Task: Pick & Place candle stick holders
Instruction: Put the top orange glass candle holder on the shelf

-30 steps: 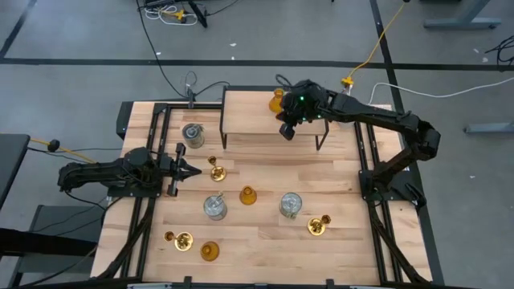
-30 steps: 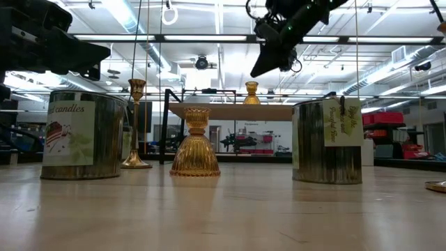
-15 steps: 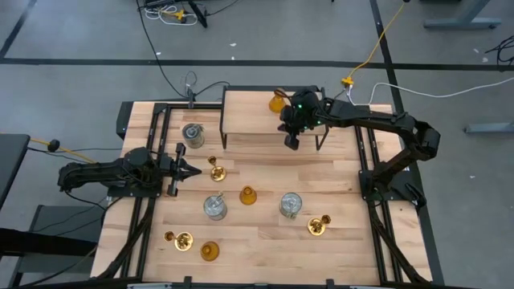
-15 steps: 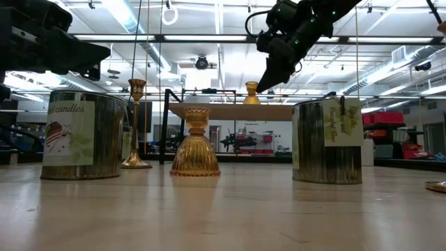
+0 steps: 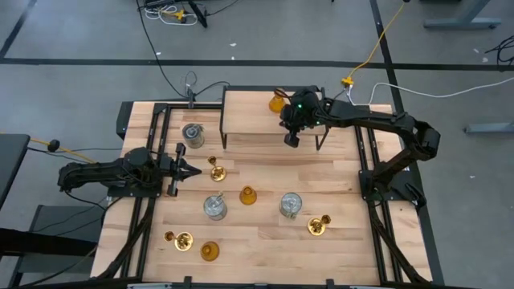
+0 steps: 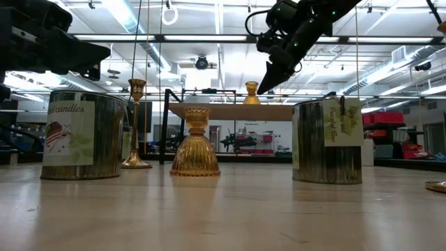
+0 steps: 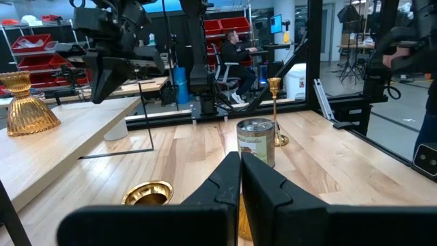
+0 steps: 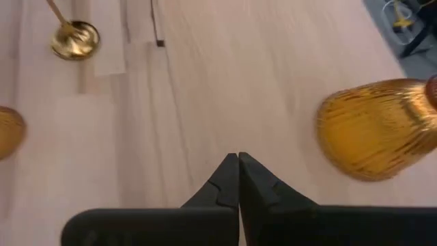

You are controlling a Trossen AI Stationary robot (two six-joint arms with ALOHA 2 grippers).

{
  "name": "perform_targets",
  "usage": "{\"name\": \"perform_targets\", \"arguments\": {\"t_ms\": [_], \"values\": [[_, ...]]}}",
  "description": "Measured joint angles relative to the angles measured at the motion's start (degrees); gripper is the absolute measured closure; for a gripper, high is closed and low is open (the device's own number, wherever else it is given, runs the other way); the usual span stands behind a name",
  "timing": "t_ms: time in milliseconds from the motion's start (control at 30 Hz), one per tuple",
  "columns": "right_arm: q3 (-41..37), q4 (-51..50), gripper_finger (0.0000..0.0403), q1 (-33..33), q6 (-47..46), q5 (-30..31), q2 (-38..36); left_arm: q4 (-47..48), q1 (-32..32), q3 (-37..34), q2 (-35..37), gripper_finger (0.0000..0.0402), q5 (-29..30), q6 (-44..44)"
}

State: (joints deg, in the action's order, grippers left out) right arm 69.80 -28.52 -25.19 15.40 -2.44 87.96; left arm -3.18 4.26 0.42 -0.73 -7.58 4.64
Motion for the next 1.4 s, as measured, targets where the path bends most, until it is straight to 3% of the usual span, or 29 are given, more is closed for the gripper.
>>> {"name": "perform_targets", "arguments": {"t_ms": [400, 733, 1400], "values": [[0.0, 7.5, 0.0401, 0.0, 3.8, 4.9, 3.6, 0.0, 0.0, 0.0, 0.0, 0.0383, 0.0, 0.0], [0.0, 6.5, 0.0401, -1.7, 3.6, 12.2, 3.6, 0.0, 0.0, 0.0, 0.0, 0.0383, 0.0, 0.0], [0.0, 10.6, 0.0401, -2.2, 5.5, 15.5, 5.8, 0.0, 0.0, 0.0, 0.0, 0.0383, 0.0, 0.0]]}}
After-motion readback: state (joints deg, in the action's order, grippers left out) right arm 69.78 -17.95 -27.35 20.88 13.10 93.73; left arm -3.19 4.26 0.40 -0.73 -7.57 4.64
